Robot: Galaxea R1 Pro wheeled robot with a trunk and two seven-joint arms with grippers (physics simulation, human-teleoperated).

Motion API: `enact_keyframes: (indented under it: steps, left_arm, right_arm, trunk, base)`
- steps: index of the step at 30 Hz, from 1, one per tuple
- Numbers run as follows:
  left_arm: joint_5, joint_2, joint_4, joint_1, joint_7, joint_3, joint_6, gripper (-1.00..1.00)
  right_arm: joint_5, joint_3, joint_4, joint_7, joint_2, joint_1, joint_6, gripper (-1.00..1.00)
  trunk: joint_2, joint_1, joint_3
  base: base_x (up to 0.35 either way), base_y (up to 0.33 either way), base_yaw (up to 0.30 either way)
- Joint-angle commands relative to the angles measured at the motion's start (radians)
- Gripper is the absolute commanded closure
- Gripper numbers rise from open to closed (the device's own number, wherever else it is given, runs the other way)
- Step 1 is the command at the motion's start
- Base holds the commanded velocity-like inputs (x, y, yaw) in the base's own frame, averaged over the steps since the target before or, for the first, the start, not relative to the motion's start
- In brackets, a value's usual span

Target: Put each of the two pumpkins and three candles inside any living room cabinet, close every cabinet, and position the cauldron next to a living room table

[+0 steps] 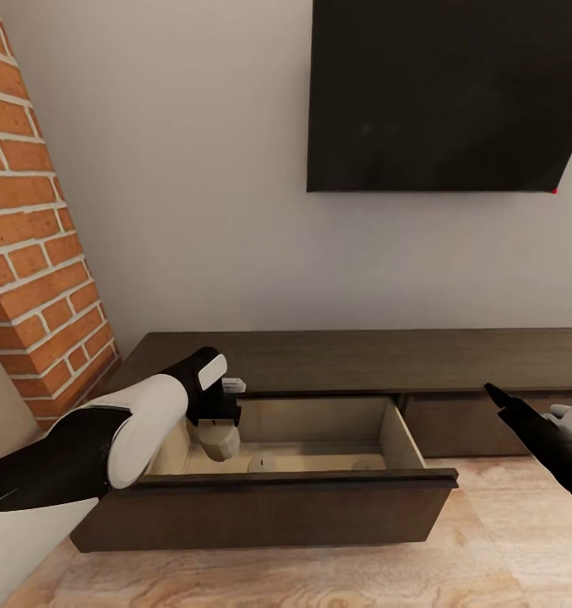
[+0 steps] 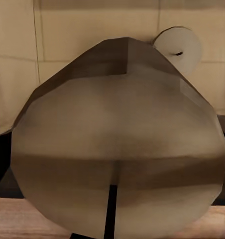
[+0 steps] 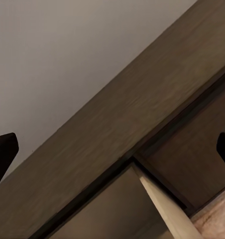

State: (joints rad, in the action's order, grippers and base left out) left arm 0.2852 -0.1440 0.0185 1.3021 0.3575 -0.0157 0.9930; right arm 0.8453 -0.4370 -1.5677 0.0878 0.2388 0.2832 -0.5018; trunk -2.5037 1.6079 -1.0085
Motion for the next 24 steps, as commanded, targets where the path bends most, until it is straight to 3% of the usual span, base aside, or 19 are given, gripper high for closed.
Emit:
enact_keyframes:
  steps: [1,18,24]
  left_arm:
    - [0.011,0.0,0.001,0.0,0.01,-0.001,0.003,1.0]
    - [0.011,0.0,0.001,0.0,0.012,-0.001,0.004,1.0]
    - [0.011,0.0,0.001,0.0,0.012,-0.003,0.004,1.0]
  right_arm:
    - [0.011,0.0,-0.002,0.009,0.0,0.001,-0.004,-1.0]
    - [0.011,-0.002,-0.002,0.009,0.0,0.001,-0.004,-1.0]
    - [0.011,-0.002,-0.002,0.009,0.001,0.001,-0.004,-1.0]
  trunk:
    - [0.0,0.0,-0.001]
    - [0.0,0.0,-0.001]
    - [-0.002,0.003,-0.024]
  base:
    - [0.101,0.0,0.0]
    - [0.078,0.0,0.0]
    - [0.001,0.0,0.0]
